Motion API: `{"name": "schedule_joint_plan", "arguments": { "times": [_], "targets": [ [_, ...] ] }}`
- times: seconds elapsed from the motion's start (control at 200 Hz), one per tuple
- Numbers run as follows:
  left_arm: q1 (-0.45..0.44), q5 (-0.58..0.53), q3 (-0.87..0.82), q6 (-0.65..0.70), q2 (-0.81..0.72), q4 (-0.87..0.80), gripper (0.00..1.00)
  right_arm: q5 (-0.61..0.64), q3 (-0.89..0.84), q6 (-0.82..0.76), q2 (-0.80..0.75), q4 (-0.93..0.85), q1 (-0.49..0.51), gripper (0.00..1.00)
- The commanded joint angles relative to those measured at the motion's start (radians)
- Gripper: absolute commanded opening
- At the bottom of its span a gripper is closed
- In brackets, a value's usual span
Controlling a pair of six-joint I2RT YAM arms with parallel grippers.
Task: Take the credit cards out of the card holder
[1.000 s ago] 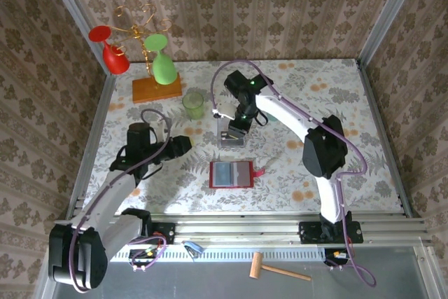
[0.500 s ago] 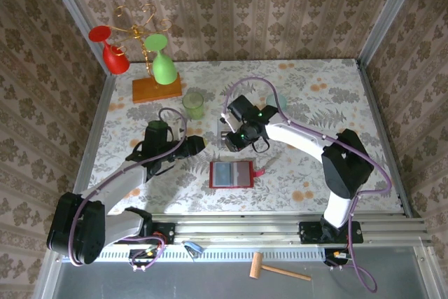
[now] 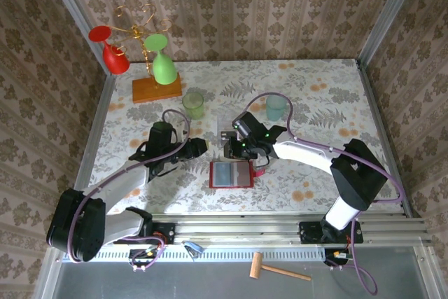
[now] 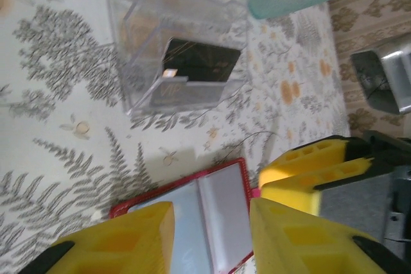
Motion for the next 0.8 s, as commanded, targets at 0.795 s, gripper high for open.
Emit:
{"name": "schedule_joint_plan", "arguments": {
  "times": [0.795],
  "targets": [
    [-0.180, -0.080, -0.052, -0.159, 0.140, -0.087, 0.19, -0.066, -0.065, 0.094, 0.015, 0.016, 0.006, 0.25]
  ]
}}
